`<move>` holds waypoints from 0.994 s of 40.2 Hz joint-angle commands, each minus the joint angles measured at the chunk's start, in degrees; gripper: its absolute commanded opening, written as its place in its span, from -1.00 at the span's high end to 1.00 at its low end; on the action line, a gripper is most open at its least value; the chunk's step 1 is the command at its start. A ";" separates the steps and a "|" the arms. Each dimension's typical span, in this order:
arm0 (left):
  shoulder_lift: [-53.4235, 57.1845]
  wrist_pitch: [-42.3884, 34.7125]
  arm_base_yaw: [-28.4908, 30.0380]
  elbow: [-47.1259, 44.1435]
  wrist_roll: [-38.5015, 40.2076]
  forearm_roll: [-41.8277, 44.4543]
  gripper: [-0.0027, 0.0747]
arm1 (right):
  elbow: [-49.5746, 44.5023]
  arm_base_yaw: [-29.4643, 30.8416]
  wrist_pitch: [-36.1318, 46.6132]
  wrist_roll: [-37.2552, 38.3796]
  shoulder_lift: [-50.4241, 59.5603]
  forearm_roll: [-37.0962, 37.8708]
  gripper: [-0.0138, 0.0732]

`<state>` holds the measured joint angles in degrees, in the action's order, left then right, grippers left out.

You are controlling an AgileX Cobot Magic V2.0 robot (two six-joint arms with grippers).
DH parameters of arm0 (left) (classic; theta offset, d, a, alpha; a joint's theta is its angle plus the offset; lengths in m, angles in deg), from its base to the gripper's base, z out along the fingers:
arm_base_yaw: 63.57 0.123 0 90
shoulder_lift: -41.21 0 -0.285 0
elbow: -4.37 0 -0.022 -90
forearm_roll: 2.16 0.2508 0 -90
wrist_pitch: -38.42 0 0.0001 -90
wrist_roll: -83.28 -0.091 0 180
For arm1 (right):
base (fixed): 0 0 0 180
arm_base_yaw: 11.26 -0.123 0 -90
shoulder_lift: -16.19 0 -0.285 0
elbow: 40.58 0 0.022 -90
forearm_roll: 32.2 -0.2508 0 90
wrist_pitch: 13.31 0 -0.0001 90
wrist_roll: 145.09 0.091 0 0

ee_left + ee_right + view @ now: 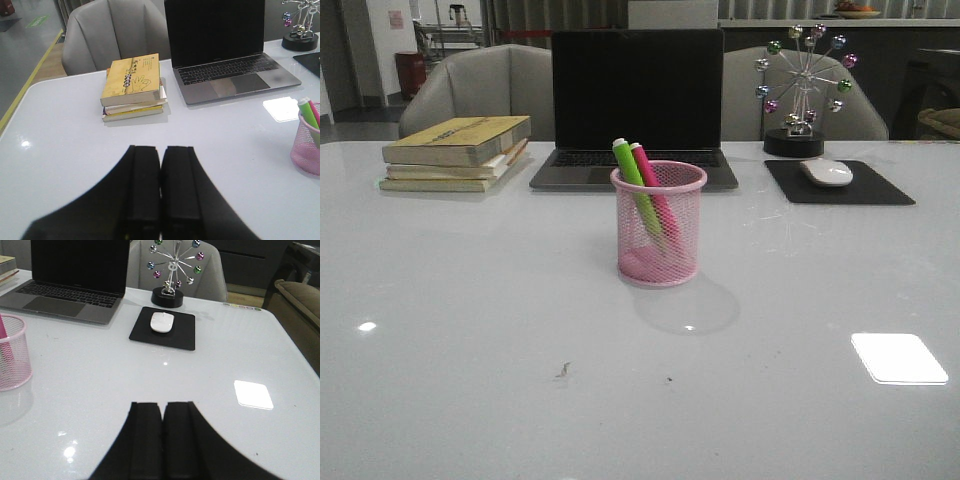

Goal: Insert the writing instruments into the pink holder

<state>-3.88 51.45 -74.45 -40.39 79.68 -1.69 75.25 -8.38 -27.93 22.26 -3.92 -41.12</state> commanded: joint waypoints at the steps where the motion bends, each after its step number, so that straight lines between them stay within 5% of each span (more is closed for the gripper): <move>1: -0.26 -4.17 0.01 1.75 -0.05 -0.47 0.67 | -1.22 0.00 5.25 5.21 2.77 4.61 0.57; 15: -0.26 -4.17 0.01 1.75 -0.05 -0.47 0.67 | -9.70 0.00 4.98 6.56 13.41 4.27 0.57; 40: -0.26 -4.07 0.01 1.75 -0.05 -0.47 0.67 | -14.47 0.00 6.79 6.61 13.65 2.38 0.57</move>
<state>-3.88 51.45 -74.45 -40.39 79.68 -1.69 60.48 -8.38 -26.07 28.64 8.94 -38.20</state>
